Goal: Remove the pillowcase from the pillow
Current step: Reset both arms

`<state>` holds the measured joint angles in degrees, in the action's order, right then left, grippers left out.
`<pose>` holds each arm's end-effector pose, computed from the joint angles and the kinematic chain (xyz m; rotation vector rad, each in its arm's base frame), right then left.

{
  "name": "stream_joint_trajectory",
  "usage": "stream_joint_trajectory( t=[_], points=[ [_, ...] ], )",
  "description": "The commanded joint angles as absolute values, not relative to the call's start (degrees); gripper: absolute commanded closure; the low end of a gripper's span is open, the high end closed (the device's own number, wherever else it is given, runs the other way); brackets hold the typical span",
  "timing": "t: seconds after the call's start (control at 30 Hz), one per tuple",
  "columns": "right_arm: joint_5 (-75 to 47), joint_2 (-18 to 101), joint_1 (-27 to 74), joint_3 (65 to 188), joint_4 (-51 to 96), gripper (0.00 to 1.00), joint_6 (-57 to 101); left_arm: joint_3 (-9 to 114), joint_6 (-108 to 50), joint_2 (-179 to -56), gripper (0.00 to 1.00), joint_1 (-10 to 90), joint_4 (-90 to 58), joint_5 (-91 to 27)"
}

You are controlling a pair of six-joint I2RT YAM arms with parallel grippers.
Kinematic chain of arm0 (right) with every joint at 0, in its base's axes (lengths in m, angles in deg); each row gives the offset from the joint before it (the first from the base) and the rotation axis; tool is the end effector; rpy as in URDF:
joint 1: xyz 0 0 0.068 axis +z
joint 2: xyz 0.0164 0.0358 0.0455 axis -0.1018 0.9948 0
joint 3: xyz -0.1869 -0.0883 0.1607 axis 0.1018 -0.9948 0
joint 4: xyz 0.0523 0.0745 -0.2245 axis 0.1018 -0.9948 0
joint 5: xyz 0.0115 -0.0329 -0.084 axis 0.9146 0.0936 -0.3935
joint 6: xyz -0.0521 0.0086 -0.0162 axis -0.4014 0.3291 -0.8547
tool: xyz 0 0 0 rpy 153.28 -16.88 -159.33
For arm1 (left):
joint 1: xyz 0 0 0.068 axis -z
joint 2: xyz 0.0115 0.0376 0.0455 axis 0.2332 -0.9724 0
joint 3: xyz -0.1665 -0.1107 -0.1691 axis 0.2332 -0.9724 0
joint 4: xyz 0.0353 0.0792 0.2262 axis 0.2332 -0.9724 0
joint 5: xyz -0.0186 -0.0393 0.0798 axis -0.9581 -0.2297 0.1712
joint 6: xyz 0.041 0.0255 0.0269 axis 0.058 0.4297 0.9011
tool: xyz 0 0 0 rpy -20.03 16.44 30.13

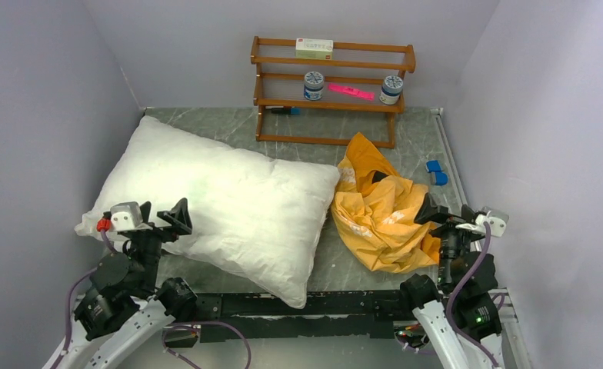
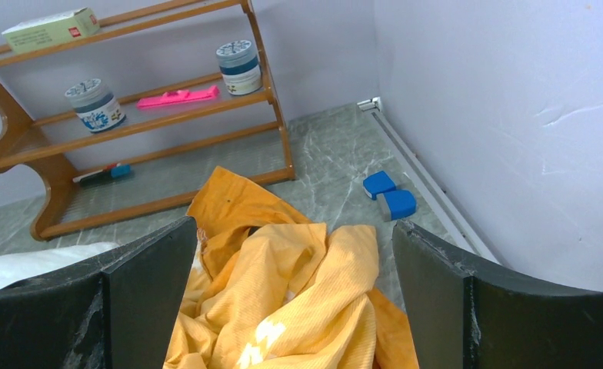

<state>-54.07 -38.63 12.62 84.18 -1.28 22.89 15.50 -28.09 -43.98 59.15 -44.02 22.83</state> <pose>0.0333 -0.0101 0.3045 0.3307 1.4096 -0.0307 0.0339 0.0044 0.3091 -0.2250 1.4659 -0.2109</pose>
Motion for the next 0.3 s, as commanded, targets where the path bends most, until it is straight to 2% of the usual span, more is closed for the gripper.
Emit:
stream_joint_trajectory(
  t=[0.0,0.27],
  points=[
    [-54.2,-39.1,12.6,83.3,3.0,0.00,20.6,14.7,-24.9,-43.3,0.04,59.0,-39.7,25.5],
    [-53.2,-39.1,12.7,82.8,3.5,0.00,19.7,13.3,-23.8,-45.5,0.03,57.6,-37.7,25.1]
  ],
)
